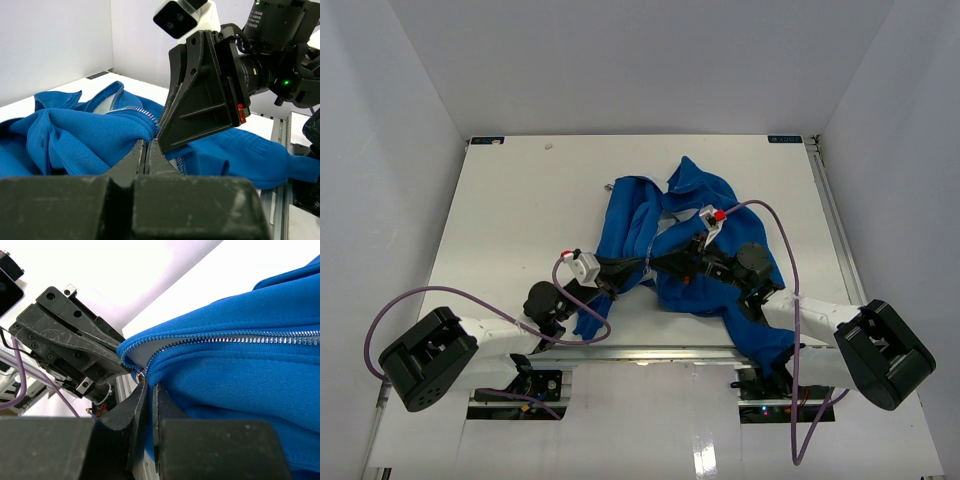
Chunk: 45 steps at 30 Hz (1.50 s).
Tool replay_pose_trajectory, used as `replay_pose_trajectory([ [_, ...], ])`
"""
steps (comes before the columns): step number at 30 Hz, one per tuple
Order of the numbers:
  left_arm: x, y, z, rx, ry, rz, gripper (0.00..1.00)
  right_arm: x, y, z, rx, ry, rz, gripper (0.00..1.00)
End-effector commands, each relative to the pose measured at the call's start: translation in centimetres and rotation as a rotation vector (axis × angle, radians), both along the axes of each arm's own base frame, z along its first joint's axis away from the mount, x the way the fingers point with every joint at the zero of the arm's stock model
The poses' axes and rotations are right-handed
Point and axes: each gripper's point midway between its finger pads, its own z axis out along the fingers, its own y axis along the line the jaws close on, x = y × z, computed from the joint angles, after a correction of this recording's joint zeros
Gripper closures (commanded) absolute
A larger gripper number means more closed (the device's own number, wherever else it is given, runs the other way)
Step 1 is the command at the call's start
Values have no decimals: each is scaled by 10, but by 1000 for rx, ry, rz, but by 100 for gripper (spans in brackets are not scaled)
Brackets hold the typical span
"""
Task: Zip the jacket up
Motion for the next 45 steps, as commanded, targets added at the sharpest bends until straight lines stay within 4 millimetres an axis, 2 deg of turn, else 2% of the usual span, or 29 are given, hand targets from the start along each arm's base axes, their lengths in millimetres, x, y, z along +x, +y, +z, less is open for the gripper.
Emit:
replay_pose_trajectory([
  [1,-20,-8,28,-55,-84,-102,100,8,-5,25,26,-120,-46,92],
  [20,-20,-17,22,-5,-47,-138,100,6,-19,38,17,-245,-102,92],
  [21,-19,-17,23,-7,-44,-139,97,4,-18,37,14,-241,-90,92],
  [26,-24,-20,25,-8,-45,-168,64,-4,-15,29,17,-220,-41,92],
  [28,-24,-21,26,-7,-46,-174,59,-4,-14,27,15,-214,-33,92],
  [33,-24,-21,25,2,-52,-174,56,-5,-13,27,17,-211,-27,92],
  [36,-23,-21,24,4,-56,-167,61,-6,-13,26,18,-210,-25,92],
  [41,-22,-18,24,13,-75,-146,81,-9,-14,25,16,-209,-14,92],
  [43,-21,-19,22,29,-83,-144,96,-11,-15,25,16,-210,-11,92],
  [45,-22,-20,20,47,-94,-153,100,-11,-15,26,18,-211,-12,92],
])
